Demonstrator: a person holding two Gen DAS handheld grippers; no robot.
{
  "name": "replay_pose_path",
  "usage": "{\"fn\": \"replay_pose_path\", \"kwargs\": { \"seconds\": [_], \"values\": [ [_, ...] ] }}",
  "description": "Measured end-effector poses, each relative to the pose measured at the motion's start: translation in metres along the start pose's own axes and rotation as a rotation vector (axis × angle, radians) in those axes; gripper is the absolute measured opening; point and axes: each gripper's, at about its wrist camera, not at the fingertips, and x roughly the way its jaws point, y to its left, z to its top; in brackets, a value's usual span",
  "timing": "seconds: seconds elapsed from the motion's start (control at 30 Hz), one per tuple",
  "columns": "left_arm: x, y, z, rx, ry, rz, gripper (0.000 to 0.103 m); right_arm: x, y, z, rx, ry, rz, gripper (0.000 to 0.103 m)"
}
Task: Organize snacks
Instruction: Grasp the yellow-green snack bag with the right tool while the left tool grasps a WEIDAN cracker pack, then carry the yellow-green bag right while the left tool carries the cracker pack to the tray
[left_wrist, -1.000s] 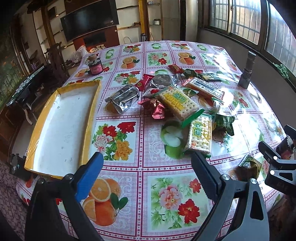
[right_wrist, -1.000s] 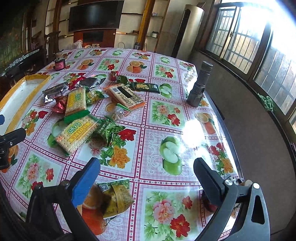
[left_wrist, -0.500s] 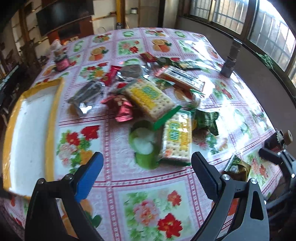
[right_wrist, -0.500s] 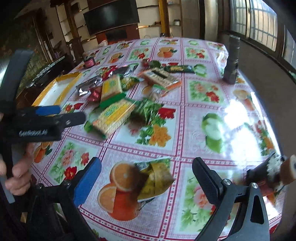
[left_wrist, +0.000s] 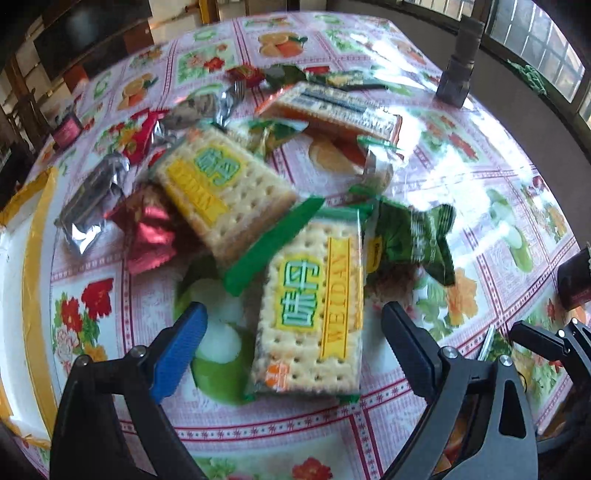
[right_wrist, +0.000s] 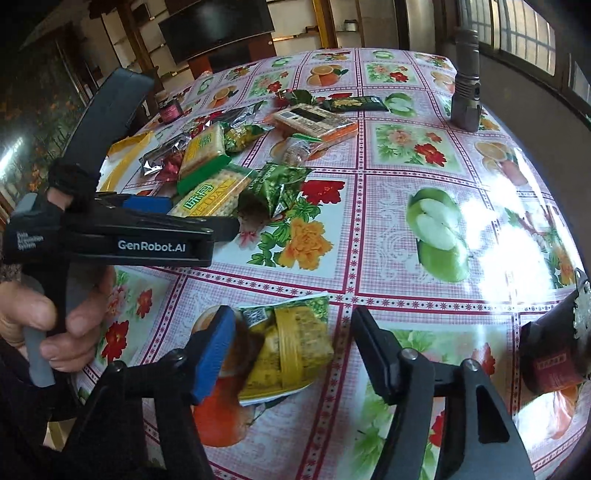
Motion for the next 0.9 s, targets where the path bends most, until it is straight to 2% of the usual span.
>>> {"fn": "replay_pose_path", "kwargs": {
  "seconds": [0.03,0.07,0.13,0.43,0.63,0.9],
  "values": [
    [-0.002,-0.001,0.0,0.001,-0.012,-0.004,0.079,0.0,-0.001,0.0,-0.003,-0.002,0.001,0.053],
    [-0.004,-0.002,0.001,0.004,-0.024,-0.003,0.062,-0.001,-0.002,0.001,-0.008,-0.002,0.004,0.049],
    [-0.008,-0.003,0.002,0.006,-0.032,-0.012,0.048,-0.001,-0.004,0.001,-0.017,-0.001,0.01,0.047],
    [-0.027,0.01,-0.02,-0.026,-0.04,-0.058,0.047,-0.014,-0.002,-0.002,-0.022,-0.014,0.06,0.036],
    [-0.056,0.026,-0.038,-0.059,-0.077,-0.095,0.047,-0.018,0.014,0.001,-0.05,-0.028,0.09,0.034],
    [-0.095,0.055,-0.055,-0.117,-0.149,-0.074,0.047,-0.019,0.036,0.014,-0.081,-0.065,0.141,0.034]
  ]
}}
